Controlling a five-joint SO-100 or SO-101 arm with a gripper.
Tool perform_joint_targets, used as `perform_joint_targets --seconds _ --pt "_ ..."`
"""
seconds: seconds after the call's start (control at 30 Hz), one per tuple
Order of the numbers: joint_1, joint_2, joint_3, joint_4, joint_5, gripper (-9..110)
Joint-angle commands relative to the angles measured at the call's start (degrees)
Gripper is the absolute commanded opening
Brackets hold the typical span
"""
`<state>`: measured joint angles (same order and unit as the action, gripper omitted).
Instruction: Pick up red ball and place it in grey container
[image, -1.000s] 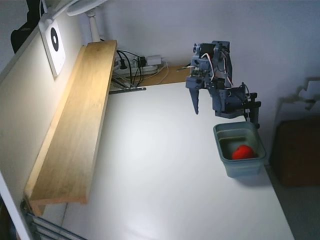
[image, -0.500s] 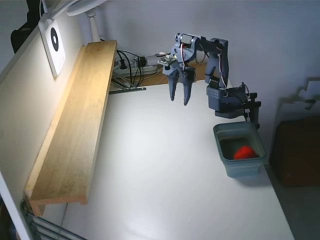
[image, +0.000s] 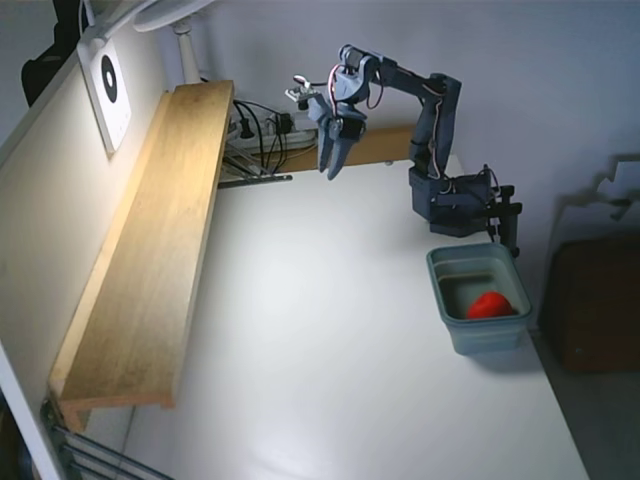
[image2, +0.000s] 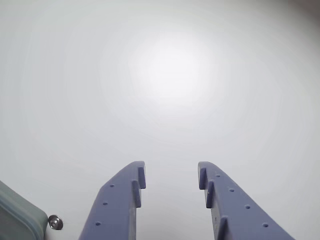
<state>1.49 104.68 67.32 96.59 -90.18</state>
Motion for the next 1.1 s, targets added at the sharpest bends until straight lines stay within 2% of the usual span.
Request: perform_joint_targets --seconds 0.0,0.6,1.07 --pt "5.0 4.3 1.3 1.3 0.2 8" --pt "24.0 12.6 7.1 3.0 0.2 -1" --pt "28.5 14.6 8.4 3.4 0.2 -3"
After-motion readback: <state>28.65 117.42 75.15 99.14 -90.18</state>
